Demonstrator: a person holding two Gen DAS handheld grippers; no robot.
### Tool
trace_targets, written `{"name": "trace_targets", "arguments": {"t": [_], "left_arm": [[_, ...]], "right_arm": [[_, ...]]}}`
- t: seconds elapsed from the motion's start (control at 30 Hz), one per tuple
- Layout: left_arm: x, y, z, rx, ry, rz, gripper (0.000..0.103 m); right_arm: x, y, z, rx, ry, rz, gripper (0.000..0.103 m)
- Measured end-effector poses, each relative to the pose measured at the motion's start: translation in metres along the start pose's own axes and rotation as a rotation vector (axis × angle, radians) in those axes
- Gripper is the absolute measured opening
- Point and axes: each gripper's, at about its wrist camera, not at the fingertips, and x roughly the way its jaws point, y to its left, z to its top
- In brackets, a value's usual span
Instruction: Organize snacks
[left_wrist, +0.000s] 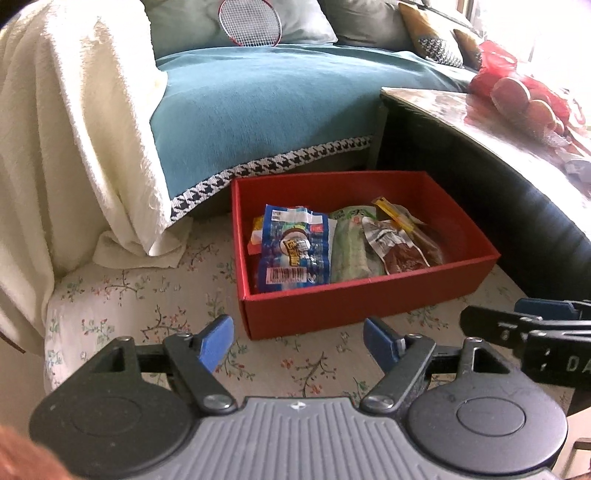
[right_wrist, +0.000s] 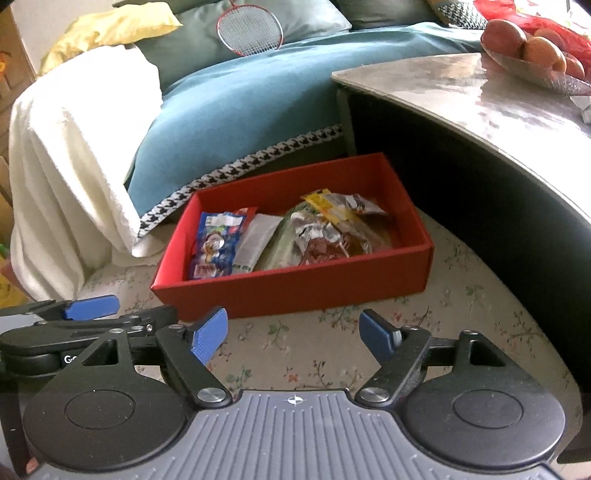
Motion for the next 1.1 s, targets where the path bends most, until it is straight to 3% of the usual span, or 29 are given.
{"name": "trace_targets", "arguments": {"t": [0.3,1.1], "left_arm": [[-0.015,-0.003,-0.014,0.012,-0.021,-0.008,0.072],[-0.030,0.001,-0.029,0.014,-0.033,-0.002,0.072]], "right_arm": [[-0.006,0.005,-0.018,0.015,0.013,0.010,0.085],[-0.010,0.008,-0.028,0.028,0.025,0.015,0.086]]}}
